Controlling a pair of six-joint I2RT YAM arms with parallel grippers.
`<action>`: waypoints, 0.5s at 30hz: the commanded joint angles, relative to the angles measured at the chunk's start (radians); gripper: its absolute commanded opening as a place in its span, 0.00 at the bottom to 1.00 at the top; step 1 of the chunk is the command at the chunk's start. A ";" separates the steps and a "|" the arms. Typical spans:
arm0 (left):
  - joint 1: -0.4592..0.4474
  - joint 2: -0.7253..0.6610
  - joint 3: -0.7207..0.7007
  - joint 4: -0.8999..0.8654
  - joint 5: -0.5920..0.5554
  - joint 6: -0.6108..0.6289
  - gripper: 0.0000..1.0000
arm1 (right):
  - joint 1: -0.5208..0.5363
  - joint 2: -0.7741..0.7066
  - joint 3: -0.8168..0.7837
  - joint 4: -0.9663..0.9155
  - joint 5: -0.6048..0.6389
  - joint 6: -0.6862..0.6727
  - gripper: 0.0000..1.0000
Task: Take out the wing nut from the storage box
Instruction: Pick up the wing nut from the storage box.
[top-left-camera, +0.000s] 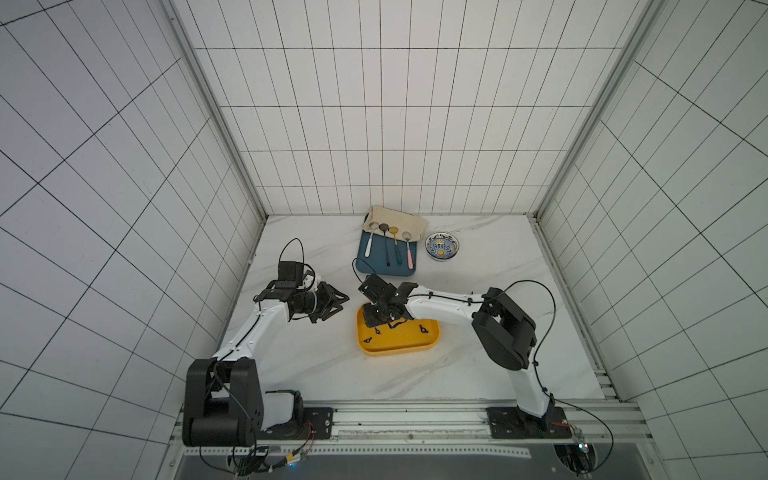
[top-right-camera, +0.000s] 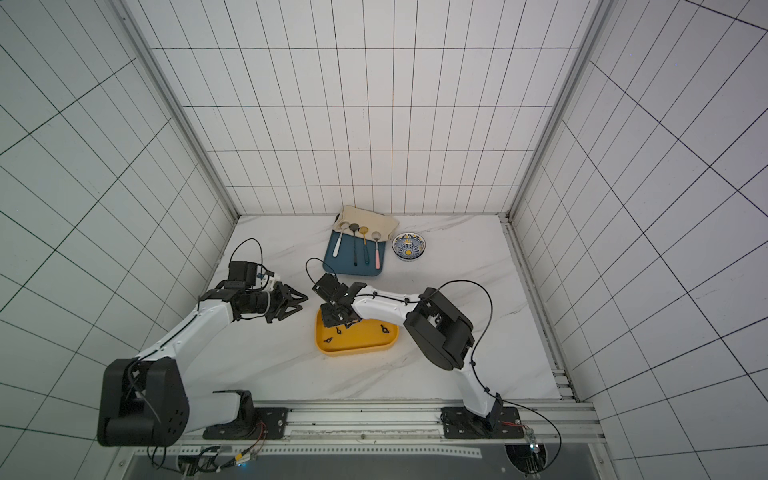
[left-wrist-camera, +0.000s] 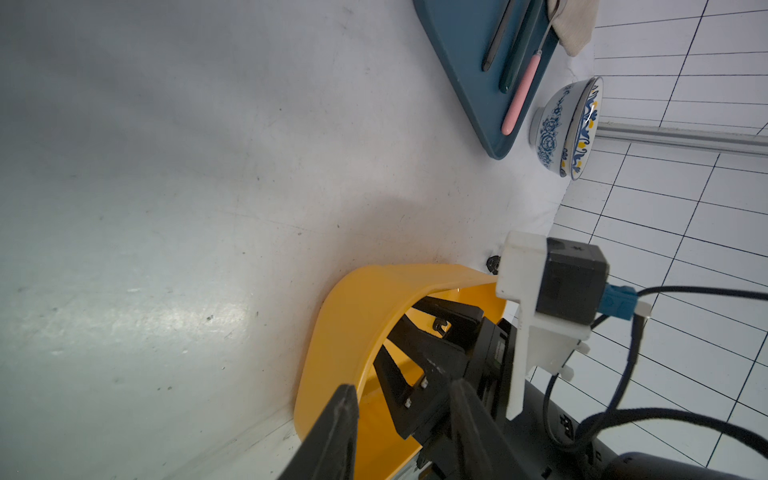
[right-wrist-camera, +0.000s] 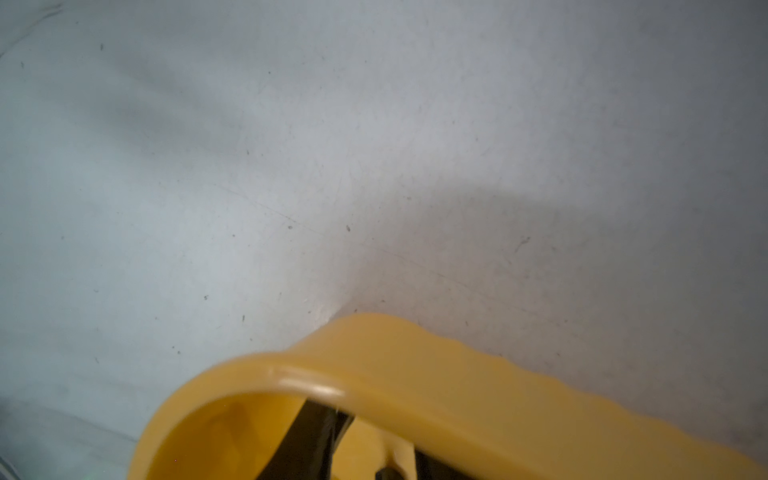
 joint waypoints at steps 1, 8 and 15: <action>0.006 -0.004 -0.012 0.027 0.014 0.019 0.40 | 0.002 0.031 0.063 -0.013 0.003 -0.010 0.35; 0.006 -0.009 -0.016 0.027 0.012 0.020 0.40 | 0.002 0.061 0.079 -0.021 0.006 -0.006 0.34; 0.006 -0.003 -0.018 0.031 0.014 0.020 0.40 | 0.002 0.091 0.091 -0.036 0.036 -0.008 0.29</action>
